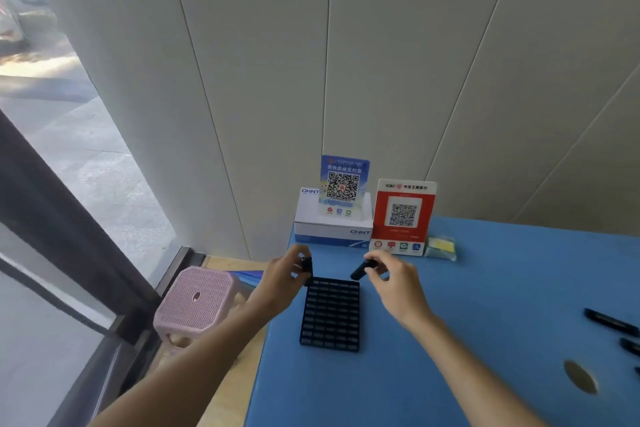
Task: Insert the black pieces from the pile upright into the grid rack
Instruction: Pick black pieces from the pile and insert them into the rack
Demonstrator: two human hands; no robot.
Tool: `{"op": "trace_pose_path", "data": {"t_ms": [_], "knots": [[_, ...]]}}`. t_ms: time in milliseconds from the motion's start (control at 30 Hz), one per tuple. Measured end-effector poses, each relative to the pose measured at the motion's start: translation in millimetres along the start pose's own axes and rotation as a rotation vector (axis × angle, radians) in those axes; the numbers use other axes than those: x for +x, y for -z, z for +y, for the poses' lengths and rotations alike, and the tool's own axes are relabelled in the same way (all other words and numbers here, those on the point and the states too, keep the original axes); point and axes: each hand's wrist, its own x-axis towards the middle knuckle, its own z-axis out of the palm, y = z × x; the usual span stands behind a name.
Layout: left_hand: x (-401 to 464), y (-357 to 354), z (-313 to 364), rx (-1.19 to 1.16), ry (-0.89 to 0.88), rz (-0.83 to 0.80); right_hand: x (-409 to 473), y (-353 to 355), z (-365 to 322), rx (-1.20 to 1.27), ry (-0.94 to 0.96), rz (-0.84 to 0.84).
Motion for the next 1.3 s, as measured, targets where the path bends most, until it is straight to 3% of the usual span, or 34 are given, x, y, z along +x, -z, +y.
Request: {"op": "trace_pose_path", "data": {"t_ms": [267,500,833,967,1300], "knots": [[24.1,-12.7,-15.5,-0.015,-0.027,-0.100,6.7,-17.7,13.7,-0.089,-0.062,-0.060],[29.7,-13.8,-26.4,0.058,-0.135,-0.149,8.2,-19.3,17.0,-0.171,-0.009,-0.079],[27.1,-20.1,-27.4,0.102,-0.160,-0.149,12.0,-27.5,1.9,-0.309,0.016,-0.174],[22.8,-10.4,-18.4,0.237,-0.239,-0.155,4.9,-11.4,-8.4,-0.368,-0.016,-0.197],[23.8,-10.7,47.0,0.500,-0.556,-0.031,-50.4,53.1,-14.3,-0.635,-0.105,-0.037]]}}
